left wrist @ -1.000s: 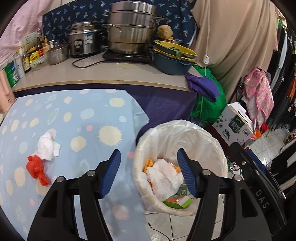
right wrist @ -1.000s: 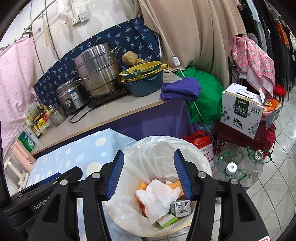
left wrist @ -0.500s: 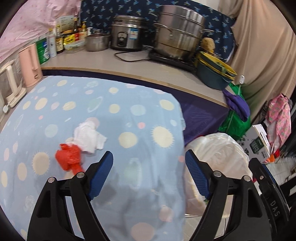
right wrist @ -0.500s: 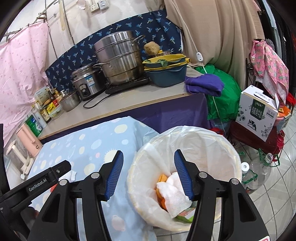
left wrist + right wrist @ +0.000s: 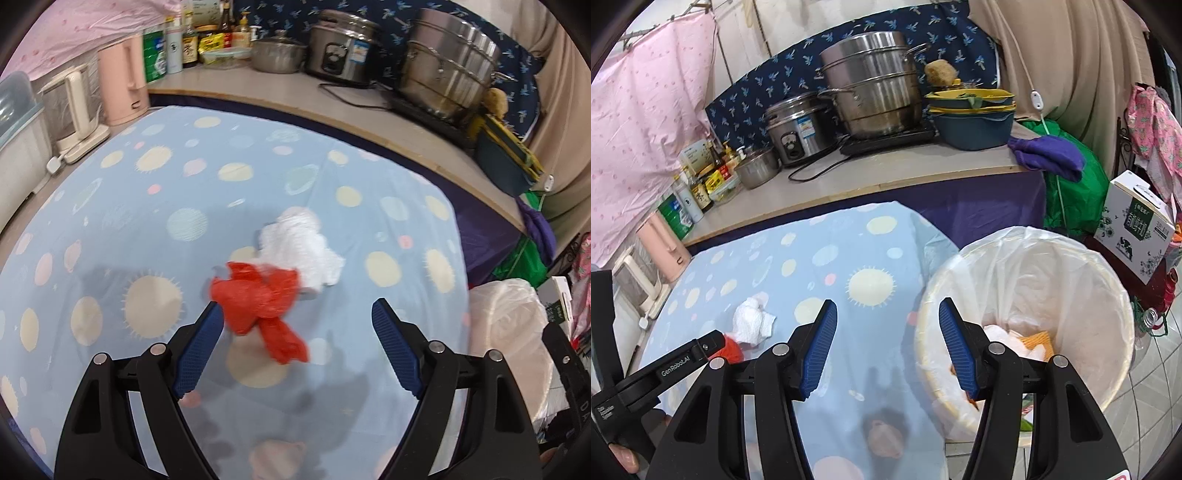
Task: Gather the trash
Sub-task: 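Grasp the red plastic bag with the left gripper while the right gripper approaches the white tissue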
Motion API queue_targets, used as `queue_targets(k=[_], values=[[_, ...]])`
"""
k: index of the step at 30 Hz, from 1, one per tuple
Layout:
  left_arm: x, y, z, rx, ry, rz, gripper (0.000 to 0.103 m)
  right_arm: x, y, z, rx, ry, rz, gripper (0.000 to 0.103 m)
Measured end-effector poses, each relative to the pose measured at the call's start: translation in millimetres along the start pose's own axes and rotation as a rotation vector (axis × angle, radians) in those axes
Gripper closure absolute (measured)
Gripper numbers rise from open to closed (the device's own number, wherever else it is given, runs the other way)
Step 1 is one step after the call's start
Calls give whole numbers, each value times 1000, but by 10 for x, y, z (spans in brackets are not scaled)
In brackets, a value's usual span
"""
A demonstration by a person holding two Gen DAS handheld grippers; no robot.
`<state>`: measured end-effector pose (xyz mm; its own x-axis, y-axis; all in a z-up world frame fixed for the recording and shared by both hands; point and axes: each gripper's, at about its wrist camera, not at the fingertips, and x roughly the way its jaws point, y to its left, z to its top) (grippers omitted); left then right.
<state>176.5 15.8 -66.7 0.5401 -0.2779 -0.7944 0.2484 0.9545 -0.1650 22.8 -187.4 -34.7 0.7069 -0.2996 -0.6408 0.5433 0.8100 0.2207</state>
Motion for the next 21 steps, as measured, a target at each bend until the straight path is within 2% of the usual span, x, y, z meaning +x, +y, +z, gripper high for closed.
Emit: queue_targets(k=[5, 11, 18, 21], values=[[172, 227, -2, -33, 30, 35, 25, 139, 235, -48, -34, 28, 20, 47], [379, 367, 2, -50, 62, 42, 25, 306, 443, -102, -67, 62, 40, 47], [567, 427, -6, -39, 87, 12, 25, 535, 641, -154, -91, 106, 62, 47], [623, 446, -2, -38, 90, -2, 29, 627, 725, -171, -105, 119, 71, 47]])
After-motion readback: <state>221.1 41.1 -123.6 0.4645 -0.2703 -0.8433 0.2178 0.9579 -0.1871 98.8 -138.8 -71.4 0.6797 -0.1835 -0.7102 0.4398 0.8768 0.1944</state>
